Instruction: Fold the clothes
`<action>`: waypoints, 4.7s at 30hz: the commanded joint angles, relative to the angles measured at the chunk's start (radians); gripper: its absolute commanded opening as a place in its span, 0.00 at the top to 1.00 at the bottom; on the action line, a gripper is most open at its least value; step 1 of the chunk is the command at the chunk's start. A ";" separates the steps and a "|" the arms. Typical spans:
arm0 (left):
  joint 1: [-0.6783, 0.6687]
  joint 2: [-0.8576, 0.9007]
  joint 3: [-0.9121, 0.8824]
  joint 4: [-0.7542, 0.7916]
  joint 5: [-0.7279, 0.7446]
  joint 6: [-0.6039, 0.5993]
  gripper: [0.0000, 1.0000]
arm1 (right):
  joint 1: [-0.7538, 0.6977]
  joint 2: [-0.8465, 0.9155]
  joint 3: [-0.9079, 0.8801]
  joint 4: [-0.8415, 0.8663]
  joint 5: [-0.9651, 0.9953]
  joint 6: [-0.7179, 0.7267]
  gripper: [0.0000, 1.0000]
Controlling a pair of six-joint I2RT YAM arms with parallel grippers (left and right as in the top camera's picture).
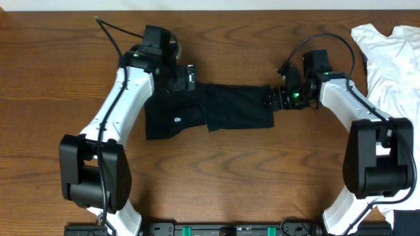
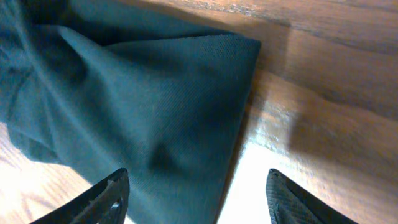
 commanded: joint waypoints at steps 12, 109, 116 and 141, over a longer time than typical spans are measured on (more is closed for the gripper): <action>-0.145 0.139 0.011 0.077 0.004 -0.063 0.16 | -0.006 0.115 -0.009 0.093 -0.177 -0.030 0.60; 0.040 0.027 0.072 -0.105 -0.214 -0.182 0.01 | 0.144 -0.002 0.461 -0.404 0.225 0.311 0.99; 0.040 0.027 0.071 -0.108 -0.214 -0.182 0.01 | 0.218 0.039 0.461 -0.325 0.225 0.335 0.99; -0.166 0.137 0.027 0.287 0.342 -0.334 0.94 | 0.138 0.010 0.518 -0.352 0.041 0.292 0.99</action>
